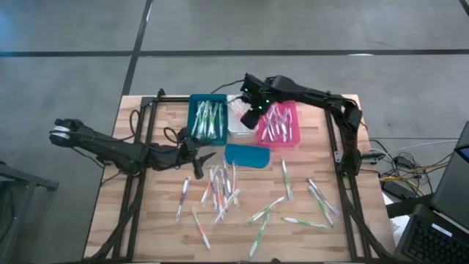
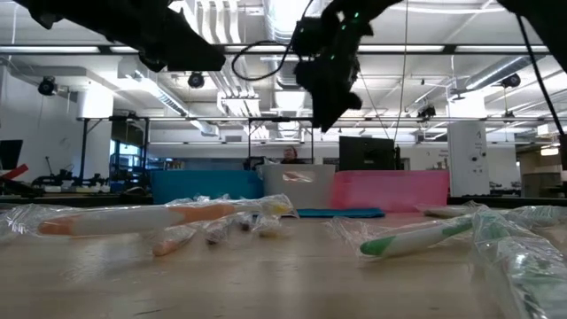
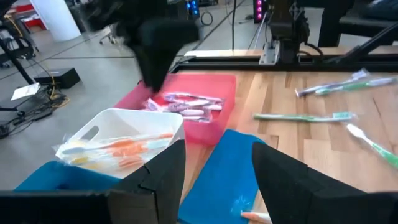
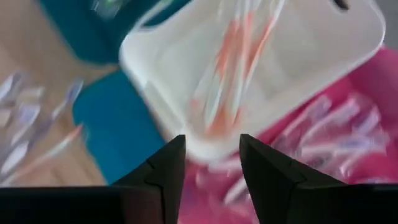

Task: Pick & Place Toothbrushes
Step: Put the purple toothbrush into the pink bin

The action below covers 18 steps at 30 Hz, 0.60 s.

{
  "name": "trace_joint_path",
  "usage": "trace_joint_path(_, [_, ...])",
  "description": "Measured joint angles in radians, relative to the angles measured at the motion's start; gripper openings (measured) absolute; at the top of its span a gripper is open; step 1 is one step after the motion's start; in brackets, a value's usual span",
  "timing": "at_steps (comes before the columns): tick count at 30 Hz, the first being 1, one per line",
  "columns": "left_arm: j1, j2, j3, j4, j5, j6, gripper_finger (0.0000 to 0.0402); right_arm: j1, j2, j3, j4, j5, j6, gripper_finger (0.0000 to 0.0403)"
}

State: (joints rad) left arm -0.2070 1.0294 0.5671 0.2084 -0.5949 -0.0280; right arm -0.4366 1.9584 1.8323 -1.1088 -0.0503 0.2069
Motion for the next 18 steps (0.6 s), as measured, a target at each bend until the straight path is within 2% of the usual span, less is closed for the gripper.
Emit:
trace_joint_path(7, [0.0,0.0,0.0,-0.004,0.0,0.0,0.0191,0.114,-0.173,-0.088,-0.078,0.085,0.035,0.0102])
trace_joint_path(18, [0.0,0.0,0.0,-0.045,0.01,-0.039,0.0191,0.35,-0.393,-0.312,-0.06,0.165,0.145,0.0034])
